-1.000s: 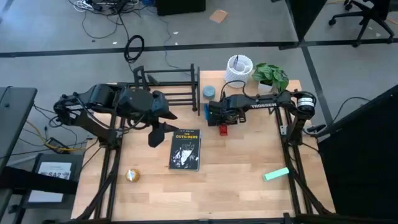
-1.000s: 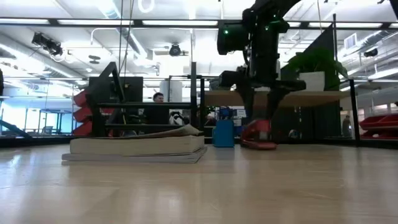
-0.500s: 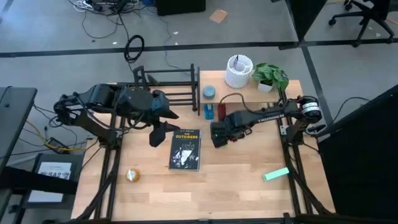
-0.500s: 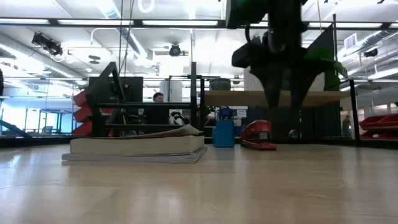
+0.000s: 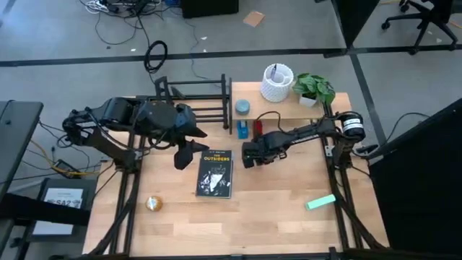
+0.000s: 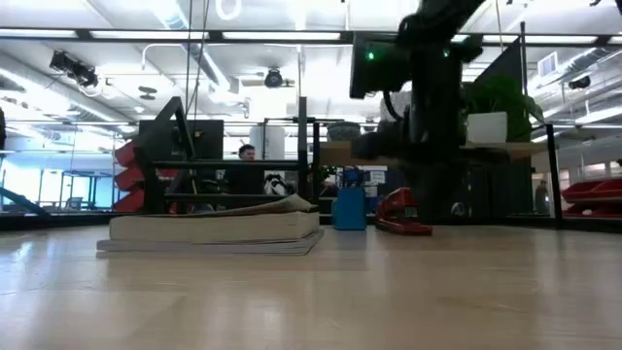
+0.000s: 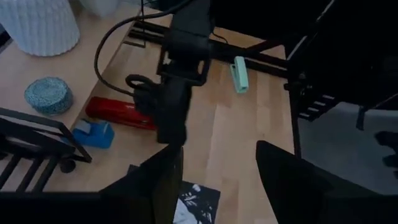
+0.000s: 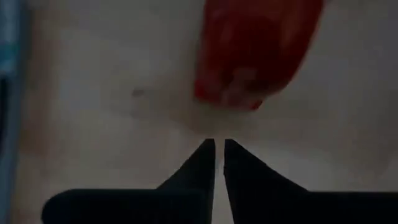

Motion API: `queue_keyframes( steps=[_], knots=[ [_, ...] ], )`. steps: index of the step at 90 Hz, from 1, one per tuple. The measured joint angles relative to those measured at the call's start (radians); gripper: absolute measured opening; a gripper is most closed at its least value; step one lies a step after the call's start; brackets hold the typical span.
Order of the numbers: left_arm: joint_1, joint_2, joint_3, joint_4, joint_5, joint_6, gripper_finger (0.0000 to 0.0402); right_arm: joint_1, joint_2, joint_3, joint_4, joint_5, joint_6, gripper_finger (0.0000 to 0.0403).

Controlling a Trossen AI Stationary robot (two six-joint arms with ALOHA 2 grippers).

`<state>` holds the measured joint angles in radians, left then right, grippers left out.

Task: Stock shelves
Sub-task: Put the red stapler under the shelf

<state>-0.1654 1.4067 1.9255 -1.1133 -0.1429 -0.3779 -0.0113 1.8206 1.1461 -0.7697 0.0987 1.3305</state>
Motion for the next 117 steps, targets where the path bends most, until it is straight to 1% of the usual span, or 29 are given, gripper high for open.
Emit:
queue_keyframes(
  steps=[15, 31, 54, 66, 79, 99, 109, 117],
  knots=[
    [0.000, 0.000, 0.000, 0.000, -0.003, -0.005, 0.0183, -0.034, 0.000, -0.030, 0.035, 0.000, -0.012, 0.0001],
    [0.000, 0.000, 0.000, 0.000, -0.025, -0.024, 0.0183, -0.072, 0.000, -0.031, 0.018, 0.004, -0.090, 0.0000],
    [0.000, 0.000, 0.000, 0.000, -0.029, -0.046, 0.0183, -0.144, 0.000, -0.032, 0.010, 0.033, -0.167, 0.0000],
    [0.000, 0.000, 0.000, -0.004, -0.029, -0.048, 0.0183, -0.175, 0.000, -0.032, 0.046, 0.041, -0.247, 0.0000],
    [0.000, 0.000, 0.000, -0.007, -0.029, -0.053, 0.0183, -0.203, 0.000, -0.032, 0.090, 0.048, -0.284, 0.0000],
    [0.000, 0.000, 0.000, -0.007, -0.030, -0.070, 0.0183, -0.215, 0.000, -0.034, 0.153, 0.056, -0.301, 0.0000],
    [0.000, 0.000, 0.000, -0.006, -0.030, -0.073, 0.0183, -0.210, -0.004, -0.034, 0.123, 0.050, -0.332, 0.0000],
    [0.000, 0.000, 0.000, -0.005, -0.030, -0.073, 0.0183, -0.178, -0.032, -0.034, 0.066, 0.040, -0.347, 0.0000]
  ],
)
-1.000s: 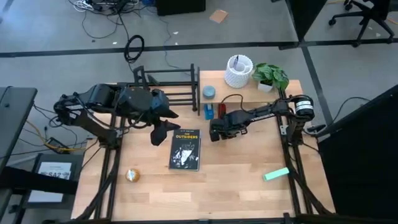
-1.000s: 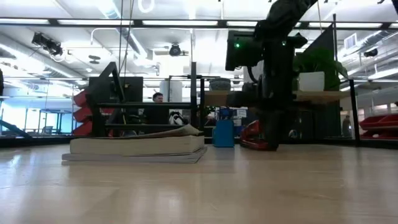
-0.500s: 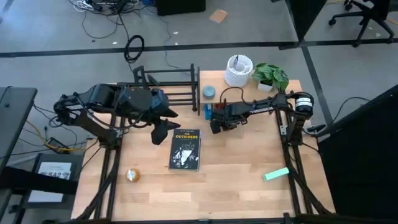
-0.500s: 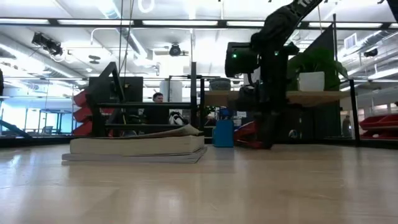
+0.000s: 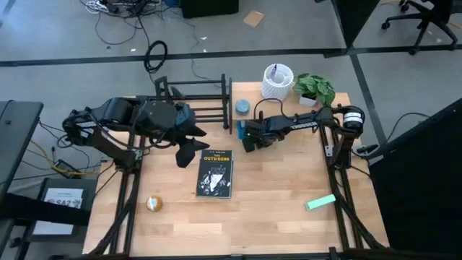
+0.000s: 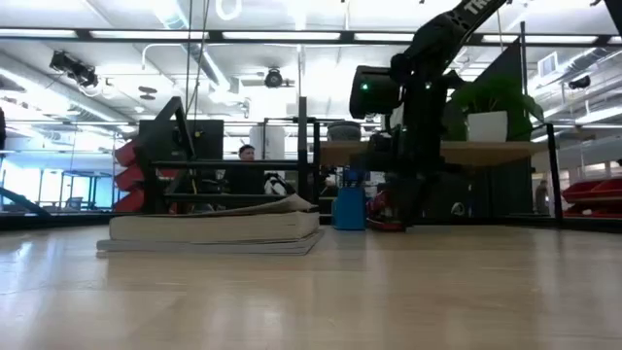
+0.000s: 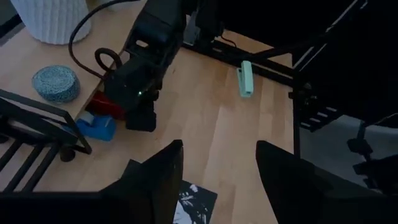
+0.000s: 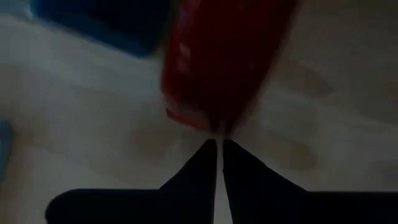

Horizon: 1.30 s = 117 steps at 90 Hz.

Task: Stock shelves
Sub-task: Put the red stapler under the shelf, then put the light green stapler under the shelf

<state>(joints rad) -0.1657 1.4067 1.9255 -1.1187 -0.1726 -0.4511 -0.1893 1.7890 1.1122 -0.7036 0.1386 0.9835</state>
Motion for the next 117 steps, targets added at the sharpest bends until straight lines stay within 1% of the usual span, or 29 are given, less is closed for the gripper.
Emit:
queue_keyframes(
  steps=[4, 23, 32, 40, 48, 54, 62, 71, 84, 92, 103, 117],
  knots=[
    [0.000, 0.000, 0.000, 0.000, -0.001, 0.000, 0.0183, 0.027, -0.024, 0.000, -0.031, 0.012, -0.007, 0.0000],
    [0.000, 0.000, 0.000, 0.007, -0.045, 0.001, 0.0183, 0.196, -0.182, 0.003, -0.178, 0.006, -0.019, 0.0000],
    [0.000, 0.000, 0.000, 0.008, -0.058, 0.024, 0.0183, 0.283, -0.256, 0.003, -0.229, -0.019, -0.010, 0.0001],
    [0.000, 0.000, 0.000, 0.008, -0.062, 0.029, 0.0183, 0.356, -0.314, 0.003, -0.273, -0.072, -0.011, 0.0008],
    [0.000, 0.000, 0.000, 0.008, -0.062, 0.040, 0.0183, 0.427, -0.353, 0.003, -0.359, -0.153, -0.060, 0.0024],
    [0.000, 0.000, 0.000, 0.008, -0.061, 0.058, 0.0183, 0.478, -0.372, 0.003, -0.429, -0.229, -0.097, 0.0044],
    [0.000, 0.000, 0.000, 0.008, -0.061, 0.081, 0.0183, 0.552, -0.379, 0.003, -0.497, -0.343, -0.156, 0.0084],
    [0.000, 0.000, 0.000, 0.008, -0.061, 0.105, 0.0183, 0.642, -0.365, 0.003, -0.545, -0.426, -0.202, 0.0145],
    [0.000, 0.000, 0.000, 0.008, -0.061, 0.107, 0.0183, 0.766, -0.297, 0.003, -0.610, -0.432, -0.210, 0.0236],
    [0.000, 0.000, 0.000, 0.008, -0.061, 0.105, 0.0183, 0.826, -0.221, 0.003, -0.638, -0.455, -0.210, 0.0276],
    [0.000, 0.000, 0.000, 0.008, -0.061, 0.104, 0.0183, 0.887, -0.100, 0.003, -0.677, -0.481, -0.215, 0.0305],
    [0.000, 0.000, 0.000, 0.008, -0.060, 0.100, 0.0183, 0.922, 0.048, 0.002, -0.707, -0.513, -0.285, 0.0308]
  ],
)
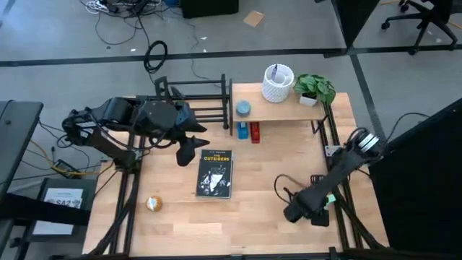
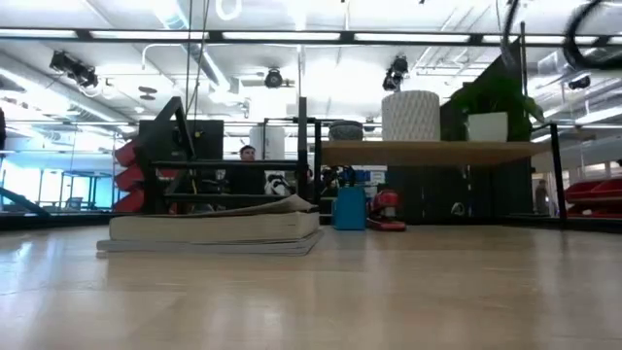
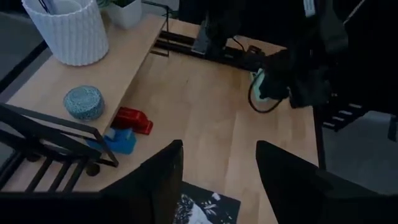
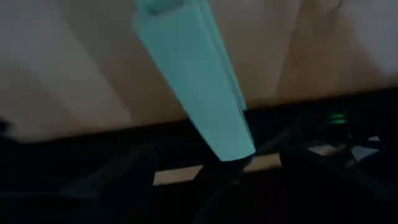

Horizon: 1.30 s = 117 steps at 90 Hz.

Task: Stock shelves
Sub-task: Put the light green stapler under the shelf

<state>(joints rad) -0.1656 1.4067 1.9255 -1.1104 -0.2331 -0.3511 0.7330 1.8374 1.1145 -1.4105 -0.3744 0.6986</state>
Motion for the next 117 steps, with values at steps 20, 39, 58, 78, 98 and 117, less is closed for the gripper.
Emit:
queue_keyframes(
  steps=[20, 39, 58, 78, 98, 117],
  knots=[
    [0.000, 0.000, 0.000, 0.000, 0.002, -0.027, 0.0183, 0.020, 0.109, -0.013, 0.048, -0.014, -0.080, 0.0306],
    [0.000, 0.000, 0.000, 0.000, 0.002, -0.070, 0.0183, 0.018, 0.099, -0.056, 0.132, -0.090, -0.072, 0.0294],
    [0.000, 0.000, 0.000, 0.000, 0.002, -0.096, 0.0183, -0.029, 0.084, -0.030, 0.128, -0.097, -0.052, 0.0176],
    [0.000, 0.000, 0.000, 0.000, 0.002, -0.099, 0.0183, -0.194, 0.001, 0.006, 0.154, -0.055, -0.027, 0.0076],
    [0.000, 0.000, 0.000, 0.001, 0.001, -0.099, 0.0183, -0.451, -0.034, 0.010, 0.228, 0.013, 0.054, 0.0076],
    [0.000, 0.000, 0.000, 0.001, 0.001, -0.098, 0.0183, -0.666, -0.025, 0.010, 0.317, 0.093, 0.140, 0.0110]
  ],
)
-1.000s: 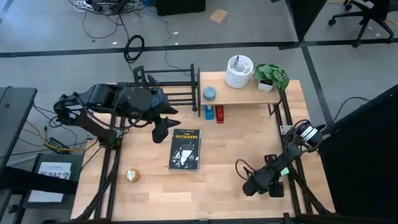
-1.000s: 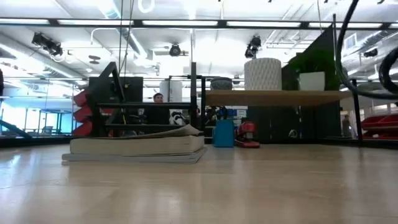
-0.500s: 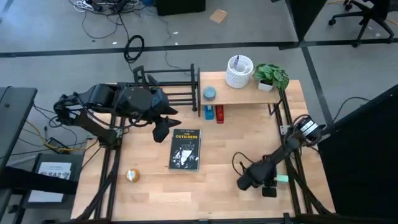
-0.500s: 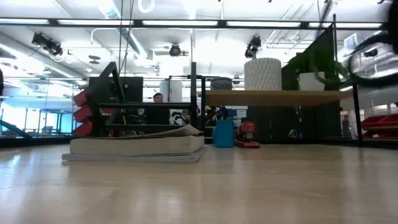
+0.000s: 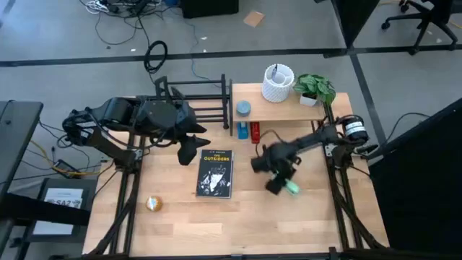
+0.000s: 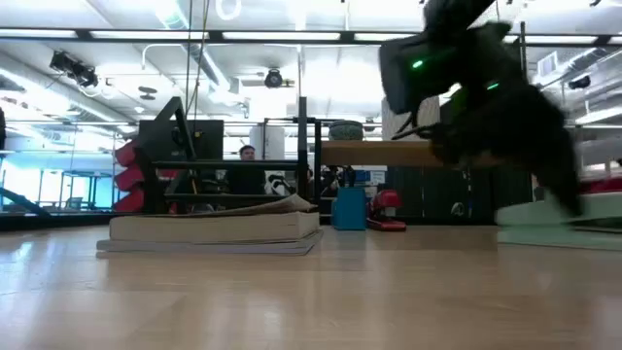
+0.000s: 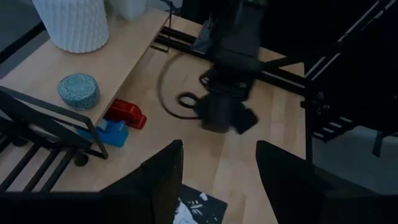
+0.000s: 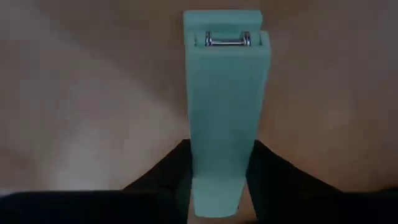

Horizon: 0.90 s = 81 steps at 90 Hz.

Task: Stock shelves
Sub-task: Put the light green stapler under the shelf

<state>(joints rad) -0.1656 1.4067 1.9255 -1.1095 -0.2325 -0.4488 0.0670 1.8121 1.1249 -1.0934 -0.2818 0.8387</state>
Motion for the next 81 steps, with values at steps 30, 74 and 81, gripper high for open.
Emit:
queue_keyframes(
  steps=[30, 74, 81],
  knots=[
    [0.000, 0.000, 0.000, -0.001, 0.000, 0.008, 0.0183, -0.062, -0.157, -0.001, 0.045, 0.102, 0.083, 0.0152],
    [0.000, 0.000, 0.000, -0.001, -0.001, 0.053, 0.0183, 0.386, -0.301, -0.070, 0.057, 0.479, 0.659, 0.0298],
    [0.000, 0.000, 0.000, -0.001, -0.001, 0.051, 0.0183, 0.436, -0.293, -0.105, 0.062, 0.515, 0.751, 0.0298]
  ],
)
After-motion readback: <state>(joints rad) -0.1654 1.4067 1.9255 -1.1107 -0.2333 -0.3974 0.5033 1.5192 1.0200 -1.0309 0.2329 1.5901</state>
